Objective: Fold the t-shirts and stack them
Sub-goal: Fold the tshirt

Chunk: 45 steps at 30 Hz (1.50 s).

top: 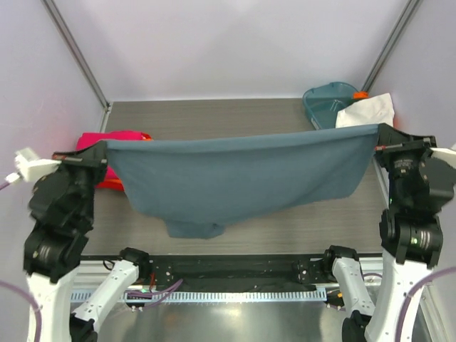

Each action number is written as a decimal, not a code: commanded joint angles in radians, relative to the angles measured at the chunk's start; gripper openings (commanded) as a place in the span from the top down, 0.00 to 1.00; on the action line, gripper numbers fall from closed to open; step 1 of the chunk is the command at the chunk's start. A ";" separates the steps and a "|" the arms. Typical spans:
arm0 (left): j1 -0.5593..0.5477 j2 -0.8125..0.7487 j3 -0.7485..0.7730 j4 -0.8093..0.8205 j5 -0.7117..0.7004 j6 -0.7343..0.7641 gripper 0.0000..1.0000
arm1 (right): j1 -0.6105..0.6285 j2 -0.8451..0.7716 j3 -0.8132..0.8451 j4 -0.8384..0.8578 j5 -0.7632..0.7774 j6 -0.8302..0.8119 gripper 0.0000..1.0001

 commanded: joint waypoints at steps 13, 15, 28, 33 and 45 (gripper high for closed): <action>0.032 0.609 0.331 0.384 -0.033 0.162 1.00 | -0.005 0.668 0.288 0.234 -0.086 0.070 0.99; 0.047 0.734 0.504 0.392 0.030 0.198 1.00 | -0.005 0.732 0.434 0.233 -0.094 0.068 0.99; 0.162 0.791 0.375 0.612 0.181 0.175 1.00 | -0.025 0.836 0.323 0.340 -0.349 0.171 0.99; 0.162 0.611 -0.145 0.787 0.188 0.130 1.00 | -0.040 0.727 -0.099 0.414 -0.369 0.133 0.99; 0.162 0.192 -0.996 0.873 0.174 0.009 1.00 | -0.056 0.604 -0.753 0.495 -0.278 -0.005 0.99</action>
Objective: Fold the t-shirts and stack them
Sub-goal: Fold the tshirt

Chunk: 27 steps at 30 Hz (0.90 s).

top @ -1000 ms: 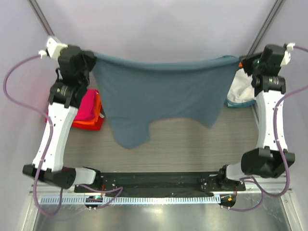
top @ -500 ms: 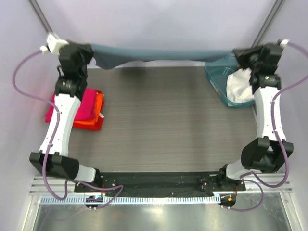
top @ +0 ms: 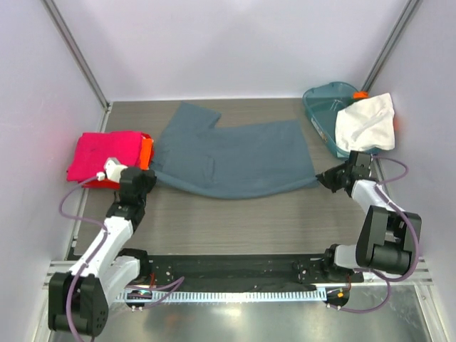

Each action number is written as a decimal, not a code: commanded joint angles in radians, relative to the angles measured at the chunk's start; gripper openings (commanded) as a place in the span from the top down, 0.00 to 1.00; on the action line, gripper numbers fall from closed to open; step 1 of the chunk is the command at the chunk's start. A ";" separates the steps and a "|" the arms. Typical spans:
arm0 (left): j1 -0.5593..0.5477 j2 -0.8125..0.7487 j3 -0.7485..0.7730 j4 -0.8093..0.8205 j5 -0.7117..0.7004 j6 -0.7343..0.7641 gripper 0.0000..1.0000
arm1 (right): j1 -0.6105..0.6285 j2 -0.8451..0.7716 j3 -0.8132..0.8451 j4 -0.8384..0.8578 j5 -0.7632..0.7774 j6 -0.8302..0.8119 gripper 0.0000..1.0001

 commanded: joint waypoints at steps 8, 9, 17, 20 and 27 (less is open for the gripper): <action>0.004 -0.567 -0.217 -0.345 -0.084 -0.088 1.00 | -0.015 -0.354 -0.277 -0.004 0.214 -0.045 0.99; 0.004 -0.630 -0.219 -0.447 -0.092 -0.092 1.00 | -0.015 -0.382 -0.283 -0.025 0.269 -0.051 0.99; 0.004 -0.866 -0.231 -0.778 -0.041 -0.226 1.00 | -0.015 -0.570 -0.332 -0.151 0.318 -0.051 0.98; 0.002 -0.821 -0.229 -0.764 0.010 -0.221 1.00 | -0.015 -0.598 -0.355 -0.162 0.312 -0.023 0.98; 0.002 -0.863 -0.174 -0.870 -0.030 -0.229 0.80 | -0.015 -0.679 -0.388 -0.187 0.337 0.003 0.59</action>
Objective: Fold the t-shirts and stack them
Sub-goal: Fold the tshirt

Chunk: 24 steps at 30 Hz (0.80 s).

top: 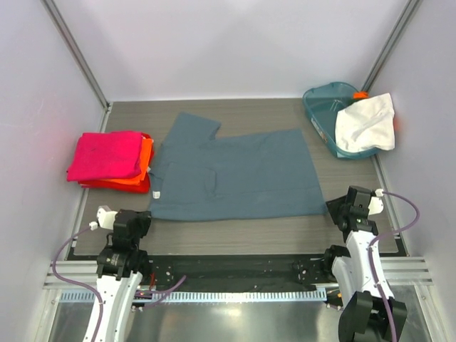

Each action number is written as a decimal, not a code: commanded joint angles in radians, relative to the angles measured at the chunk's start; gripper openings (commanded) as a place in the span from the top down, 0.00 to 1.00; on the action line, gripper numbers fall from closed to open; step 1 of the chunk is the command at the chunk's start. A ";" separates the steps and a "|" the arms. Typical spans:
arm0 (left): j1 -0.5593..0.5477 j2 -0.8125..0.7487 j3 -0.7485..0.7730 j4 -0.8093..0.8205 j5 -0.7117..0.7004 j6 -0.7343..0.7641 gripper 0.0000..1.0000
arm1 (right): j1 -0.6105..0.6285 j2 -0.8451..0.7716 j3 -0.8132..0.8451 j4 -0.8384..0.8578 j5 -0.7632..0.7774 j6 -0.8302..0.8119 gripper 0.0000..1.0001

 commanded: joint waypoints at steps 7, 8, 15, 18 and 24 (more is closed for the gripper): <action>0.001 0.023 0.109 -0.088 0.004 -0.058 0.45 | -0.006 -0.063 0.056 -0.027 0.089 -0.023 0.40; 0.001 0.034 0.128 -0.100 -0.002 -0.052 0.45 | -0.006 -0.063 0.067 -0.031 0.093 -0.037 0.39; 0.001 0.245 0.404 -0.070 -0.035 0.101 0.44 | 0.006 0.015 0.234 0.007 0.025 -0.140 0.38; 0.001 0.372 0.470 -0.003 0.027 0.209 0.44 | 0.023 0.084 0.285 0.068 -0.075 -0.190 0.43; 0.001 0.692 0.594 0.191 0.162 0.367 0.45 | 0.182 0.320 0.415 0.154 -0.123 -0.330 0.45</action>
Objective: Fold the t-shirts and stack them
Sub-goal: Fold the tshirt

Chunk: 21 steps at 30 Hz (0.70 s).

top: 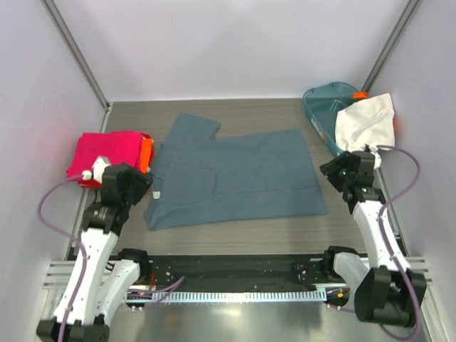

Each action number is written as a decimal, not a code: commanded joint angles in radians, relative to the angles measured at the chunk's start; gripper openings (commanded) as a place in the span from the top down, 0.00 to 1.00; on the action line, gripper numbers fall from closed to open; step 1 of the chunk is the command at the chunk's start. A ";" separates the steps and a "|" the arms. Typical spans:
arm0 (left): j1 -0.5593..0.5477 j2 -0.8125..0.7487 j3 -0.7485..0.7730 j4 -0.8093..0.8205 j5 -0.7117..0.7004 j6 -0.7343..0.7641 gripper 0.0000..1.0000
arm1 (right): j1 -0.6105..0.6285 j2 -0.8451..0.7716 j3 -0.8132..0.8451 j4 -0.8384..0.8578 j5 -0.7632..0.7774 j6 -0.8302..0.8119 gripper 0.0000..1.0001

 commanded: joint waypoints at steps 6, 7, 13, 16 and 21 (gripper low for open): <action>-0.005 0.361 0.224 0.323 0.125 0.230 0.36 | 0.128 0.374 0.211 0.176 -0.109 -0.137 0.50; -0.005 0.433 0.244 0.369 0.142 0.237 0.34 | 0.149 0.443 0.250 0.189 -0.091 -0.137 0.49; -0.007 0.683 0.476 0.379 0.075 0.265 0.02 | 0.217 0.721 0.503 0.169 0.087 -0.227 0.42; -0.007 0.836 0.626 0.338 0.040 0.283 0.00 | 0.231 0.871 0.643 0.137 0.124 -0.249 0.41; -0.001 1.068 0.859 0.337 0.041 0.314 0.00 | 0.260 1.086 0.832 0.091 0.205 -0.278 0.41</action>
